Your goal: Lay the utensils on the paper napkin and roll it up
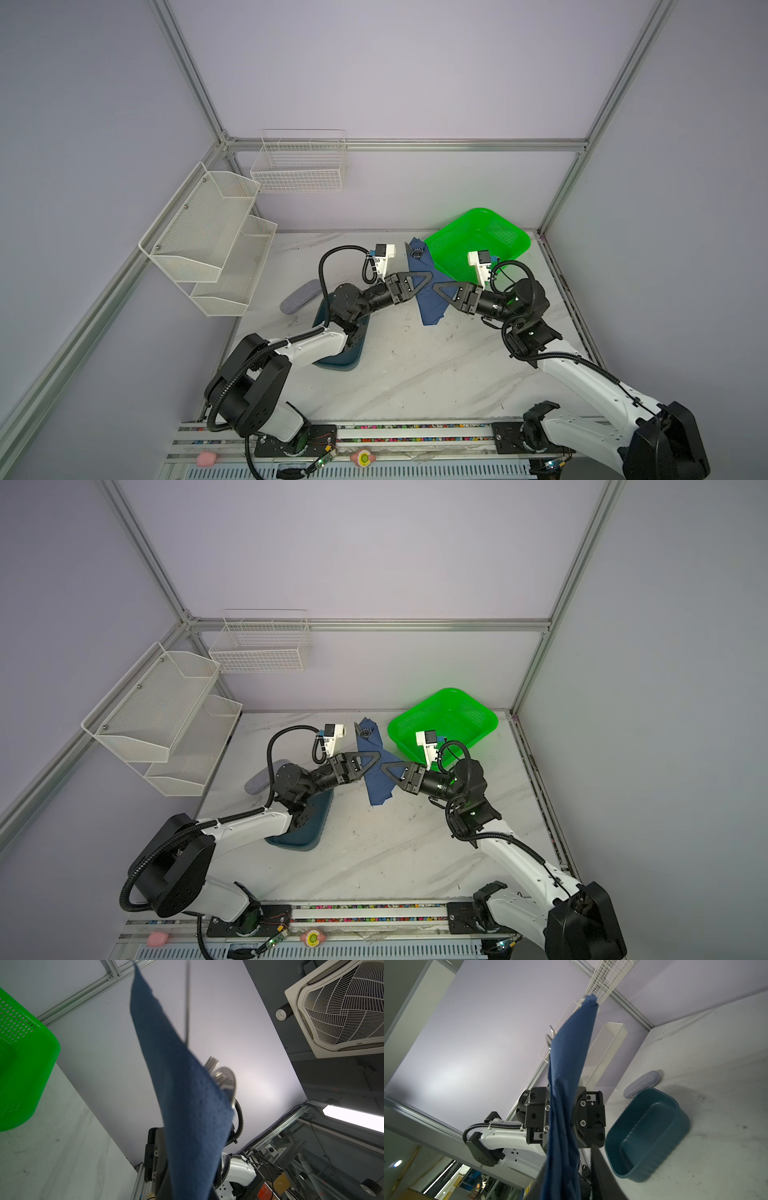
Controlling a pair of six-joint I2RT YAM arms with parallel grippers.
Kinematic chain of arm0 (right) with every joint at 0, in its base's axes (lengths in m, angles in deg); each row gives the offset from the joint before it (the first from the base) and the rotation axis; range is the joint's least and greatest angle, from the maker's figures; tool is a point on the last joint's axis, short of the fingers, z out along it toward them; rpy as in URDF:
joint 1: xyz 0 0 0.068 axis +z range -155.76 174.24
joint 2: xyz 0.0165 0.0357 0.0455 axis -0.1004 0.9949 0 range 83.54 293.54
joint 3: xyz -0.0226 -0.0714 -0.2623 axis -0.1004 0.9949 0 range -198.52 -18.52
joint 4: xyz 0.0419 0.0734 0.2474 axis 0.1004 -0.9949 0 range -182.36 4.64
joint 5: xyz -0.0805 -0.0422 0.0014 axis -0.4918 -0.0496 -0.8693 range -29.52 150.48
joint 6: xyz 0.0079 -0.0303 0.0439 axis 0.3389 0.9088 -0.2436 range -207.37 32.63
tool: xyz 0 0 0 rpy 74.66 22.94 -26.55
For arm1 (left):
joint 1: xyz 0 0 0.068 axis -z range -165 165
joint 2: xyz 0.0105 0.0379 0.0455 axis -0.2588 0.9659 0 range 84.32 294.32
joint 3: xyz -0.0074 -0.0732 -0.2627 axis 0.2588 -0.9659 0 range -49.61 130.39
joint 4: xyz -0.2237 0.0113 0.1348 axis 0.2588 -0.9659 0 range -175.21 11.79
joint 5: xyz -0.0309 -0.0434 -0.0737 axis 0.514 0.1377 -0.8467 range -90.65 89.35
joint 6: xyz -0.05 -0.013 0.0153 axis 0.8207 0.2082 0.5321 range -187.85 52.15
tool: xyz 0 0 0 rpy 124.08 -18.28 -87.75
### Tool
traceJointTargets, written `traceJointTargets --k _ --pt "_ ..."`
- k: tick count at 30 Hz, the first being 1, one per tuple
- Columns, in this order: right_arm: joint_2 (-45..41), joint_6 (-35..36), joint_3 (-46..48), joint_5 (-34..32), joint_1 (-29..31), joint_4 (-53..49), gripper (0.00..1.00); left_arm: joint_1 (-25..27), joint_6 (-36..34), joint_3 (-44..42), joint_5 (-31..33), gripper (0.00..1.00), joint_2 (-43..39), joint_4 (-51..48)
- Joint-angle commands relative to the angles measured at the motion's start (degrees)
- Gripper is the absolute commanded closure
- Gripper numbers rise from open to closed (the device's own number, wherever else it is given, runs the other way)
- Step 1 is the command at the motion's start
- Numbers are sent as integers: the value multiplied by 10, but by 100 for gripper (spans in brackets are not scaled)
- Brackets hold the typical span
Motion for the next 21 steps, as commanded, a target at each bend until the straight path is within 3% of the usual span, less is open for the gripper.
traceJointTargets --k 1,7,13,16,18,21 --pt "-28 24 -19 -40 -11 -70 60 0 -11 26 14 94 -13 48" --pt "-76 94 -77 -127 -20 -250 51 -2 -44 17 28 95 -34 -9" --pt "-101 117 -139 -213 -20 -380 45 -6 -57 5 48 95 -42 -29" --pt "-114 131 -171 -227 -20 -417 45 -7 -61 4 49 96 -42 -35" --pt "-119 142 -194 -226 -20 -438 50 -7 -61 4 50 96 -42 -36" --pt "-112 166 -224 -158 -20 -443 60 -8 -64 3 53 96 -42 -41"
